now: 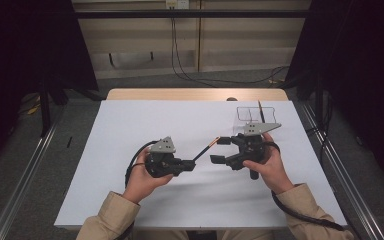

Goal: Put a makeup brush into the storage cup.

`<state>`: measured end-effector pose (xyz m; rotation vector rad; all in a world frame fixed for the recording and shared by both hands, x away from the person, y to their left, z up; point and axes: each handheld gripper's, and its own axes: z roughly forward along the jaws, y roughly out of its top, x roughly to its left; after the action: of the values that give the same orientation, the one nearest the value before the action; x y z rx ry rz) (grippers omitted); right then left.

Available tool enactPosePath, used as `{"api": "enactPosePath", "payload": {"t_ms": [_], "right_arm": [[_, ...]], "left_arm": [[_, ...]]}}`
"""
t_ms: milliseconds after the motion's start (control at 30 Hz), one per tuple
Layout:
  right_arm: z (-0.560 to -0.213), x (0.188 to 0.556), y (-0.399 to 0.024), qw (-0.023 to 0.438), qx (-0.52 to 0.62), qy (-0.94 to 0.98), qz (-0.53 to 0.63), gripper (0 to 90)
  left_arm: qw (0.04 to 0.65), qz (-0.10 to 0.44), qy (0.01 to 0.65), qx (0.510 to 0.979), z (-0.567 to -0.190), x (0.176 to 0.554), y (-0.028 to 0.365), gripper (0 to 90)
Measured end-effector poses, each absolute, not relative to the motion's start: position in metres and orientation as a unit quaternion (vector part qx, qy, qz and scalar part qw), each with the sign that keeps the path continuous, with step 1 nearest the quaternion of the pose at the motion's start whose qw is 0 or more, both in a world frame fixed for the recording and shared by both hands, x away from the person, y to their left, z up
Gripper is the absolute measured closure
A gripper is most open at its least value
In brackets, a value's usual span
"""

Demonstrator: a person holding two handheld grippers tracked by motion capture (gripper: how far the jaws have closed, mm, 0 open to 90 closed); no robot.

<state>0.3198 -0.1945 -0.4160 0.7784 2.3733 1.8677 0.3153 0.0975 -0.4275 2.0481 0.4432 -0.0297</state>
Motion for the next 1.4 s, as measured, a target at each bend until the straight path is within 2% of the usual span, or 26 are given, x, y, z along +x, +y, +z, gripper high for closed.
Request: {"api": "enactPosePath", "payload": {"t_ms": [267, 333, 433, 567, 1000, 1400], "right_arm": [[-0.417, 0.32, -0.193, 0.004, 0.25, 0.762, 0.598, 28.4], [-0.417, 0.32, -0.193, 0.002, 0.249, 0.762, 0.598, 35.3], [-0.416, 0.32, -0.193, 0.003, 0.247, 0.762, 0.599, 39.2], [-0.416, 0.319, -0.192, 0.003, 0.25, 0.759, 0.601, 49.4], [-0.415, 0.319, -0.194, -0.012, 0.264, 0.749, 0.607, 72.0], [-0.413, 0.32, -0.194, -0.056, 0.267, 0.73, 0.627, 82.5]], "left_arm": [[0.509, -0.01, 0.183, 0.841, -0.428, 0.316, 0.092, 85.4], [0.513, -0.012, 0.185, 0.838, -0.428, 0.316, 0.09, 85.4], [0.512, -0.014, 0.183, 0.839, -0.429, 0.316, 0.087, 85.4], [0.516, -0.016, 0.182, 0.837, -0.43, 0.316, 0.083, 85.4], [0.531, -0.02, 0.186, 0.826, -0.431, 0.315, 0.078, 85.4], [0.532, -0.031, 0.181, 0.826, -0.437, 0.313, 0.065, 85.0]]}}
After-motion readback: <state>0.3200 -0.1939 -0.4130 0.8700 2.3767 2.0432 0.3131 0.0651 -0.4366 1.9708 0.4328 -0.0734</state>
